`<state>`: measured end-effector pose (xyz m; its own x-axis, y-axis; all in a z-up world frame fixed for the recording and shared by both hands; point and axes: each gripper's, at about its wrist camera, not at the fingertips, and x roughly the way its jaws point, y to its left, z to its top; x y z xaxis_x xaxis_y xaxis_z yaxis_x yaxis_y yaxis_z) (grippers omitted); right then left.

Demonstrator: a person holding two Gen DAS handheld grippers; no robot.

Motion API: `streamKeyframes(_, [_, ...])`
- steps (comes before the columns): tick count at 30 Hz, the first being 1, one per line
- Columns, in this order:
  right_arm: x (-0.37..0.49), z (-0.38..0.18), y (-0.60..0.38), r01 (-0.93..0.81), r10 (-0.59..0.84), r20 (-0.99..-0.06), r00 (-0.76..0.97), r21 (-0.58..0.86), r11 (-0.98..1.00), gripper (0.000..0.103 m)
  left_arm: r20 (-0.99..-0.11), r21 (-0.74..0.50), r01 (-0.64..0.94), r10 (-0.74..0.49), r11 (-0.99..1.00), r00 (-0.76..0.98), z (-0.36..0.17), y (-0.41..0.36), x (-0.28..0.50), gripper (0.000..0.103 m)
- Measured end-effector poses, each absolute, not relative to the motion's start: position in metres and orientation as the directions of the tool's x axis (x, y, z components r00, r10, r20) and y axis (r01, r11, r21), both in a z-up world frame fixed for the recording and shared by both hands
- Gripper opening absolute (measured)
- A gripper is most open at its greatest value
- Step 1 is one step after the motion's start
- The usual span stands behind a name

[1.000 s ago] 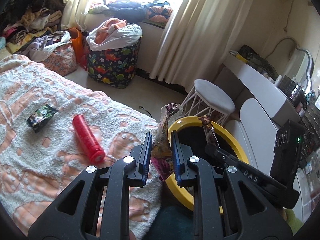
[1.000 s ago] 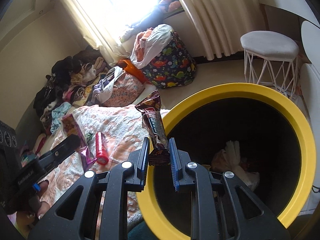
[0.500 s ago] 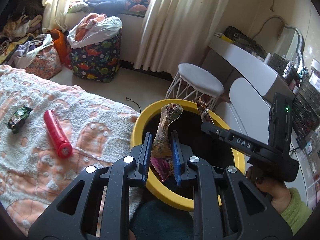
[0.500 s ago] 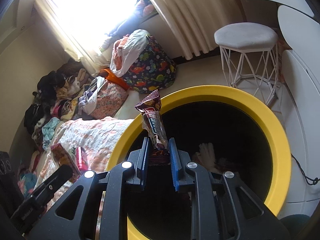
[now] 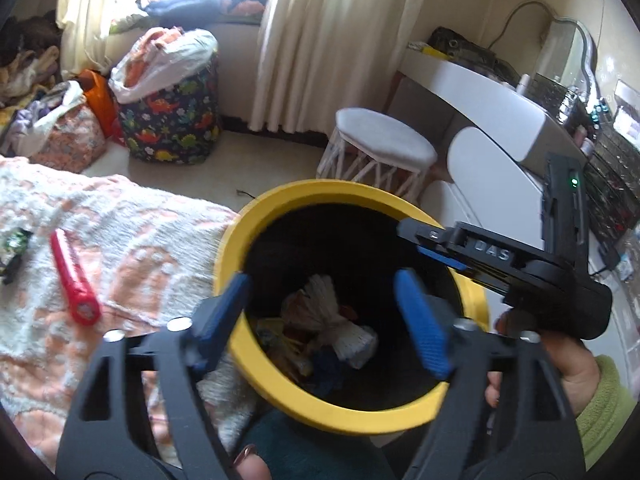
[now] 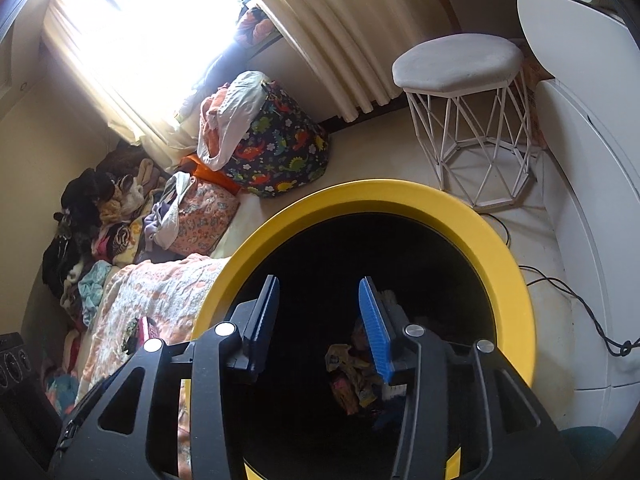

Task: Collect trash
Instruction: 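Open both tools to drop the two wrappers into the bin, then move both open tools back toward the green packet and red bottle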

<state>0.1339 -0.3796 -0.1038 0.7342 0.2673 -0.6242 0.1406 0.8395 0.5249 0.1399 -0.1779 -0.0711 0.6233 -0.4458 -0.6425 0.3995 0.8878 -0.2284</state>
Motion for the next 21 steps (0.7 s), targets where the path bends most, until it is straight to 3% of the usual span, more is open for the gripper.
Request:
streamKeyframes(3, [0.133,-0.1,-0.372,0.111,0.278,-0.608,0.744,0.523,0.845,0.048,-0.634,-0.2,0.352,-0.395,0.914,0.665,-0.069,-0.165,0.14,0.089])
streamKeyframes(5, [0.133,-0.096,-0.36,0.069,0.302,-0.593,0.747,0.521,0.851,0.049,-0.627,-0.184,0.316,-0.358,0.931,0.692,-0.068,-0.153,0.14,0.092])
streamKeyframes(21, [0.137,-0.077,-0.257,-0.184,0.451,-0.572,0.685,0.463,0.867,0.051,-0.604,-0.187,0.067,-0.169,0.98,0.779,-0.06,-0.055,0.152,0.092])
